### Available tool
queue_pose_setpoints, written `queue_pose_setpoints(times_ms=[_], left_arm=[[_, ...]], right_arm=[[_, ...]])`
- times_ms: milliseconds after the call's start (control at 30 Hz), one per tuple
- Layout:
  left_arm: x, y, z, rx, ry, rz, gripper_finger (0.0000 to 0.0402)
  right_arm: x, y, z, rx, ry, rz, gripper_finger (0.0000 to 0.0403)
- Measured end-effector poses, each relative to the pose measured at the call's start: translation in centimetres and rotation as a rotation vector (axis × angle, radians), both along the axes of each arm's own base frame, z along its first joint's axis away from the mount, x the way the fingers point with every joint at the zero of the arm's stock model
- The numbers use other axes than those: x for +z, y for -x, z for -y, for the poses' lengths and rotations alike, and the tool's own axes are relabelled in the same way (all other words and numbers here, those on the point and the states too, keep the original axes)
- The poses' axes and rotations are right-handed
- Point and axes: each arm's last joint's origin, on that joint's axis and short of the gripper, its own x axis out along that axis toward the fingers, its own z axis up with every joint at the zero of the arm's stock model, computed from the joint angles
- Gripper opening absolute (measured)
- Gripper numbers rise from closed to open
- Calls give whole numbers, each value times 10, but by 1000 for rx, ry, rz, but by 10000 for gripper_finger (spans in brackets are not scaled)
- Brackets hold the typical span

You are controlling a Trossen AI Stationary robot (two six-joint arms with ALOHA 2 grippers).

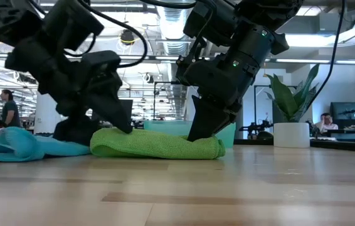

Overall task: Roll microfiber towels into tight, uniform cylinder then place into a basket
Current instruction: Put the rolled green microfiber cloth into the green bin

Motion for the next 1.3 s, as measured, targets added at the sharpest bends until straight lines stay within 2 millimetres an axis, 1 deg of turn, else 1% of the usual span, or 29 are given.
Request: queue_pose_setpoints(times_ms=[167,233,300,400,700,767,833,933,1067,1133,1233,1300], left_arm=[[-1,-3,-2,-2,25,-8,275],[0,-4,-2,-19,31,8,267],[0,-5,-1,-30,29,23,250],[0,-5,-1,-37,14,25,210],[-1,-4,0,-90,-26,21,56],[-1,-4,0,-96,-38,23,30],[-1,-4,0,-96,-43,24,14],[-1,-4,0,-93,-49,24,13],[-1,-4,0,-91,-52,20,37],[-1,-3,-1,-89,-55,12,43],[-2,-3,-1,-89,-57,5,40],[-2,-3,-1,-88,-57,-2,33]], right_arm=[[0,0,0,0,0,0,32],[0,0,0,0,0,0,28],[0,0,0,0,0,0,27],[0,0,0,0,0,1,32],[0,0,0,-27,-18,4,37],[0,0,0,-29,-18,4,42],[0,0,0,-30,-19,4,54],[0,0,0,-30,-18,2,79],[0,0,0,-30,-18,1,127],[0,0,1,-32,-17,0,154],[1,0,6,-42,-23,-4,188],[5,1,10,-50,-26,-9,203]])
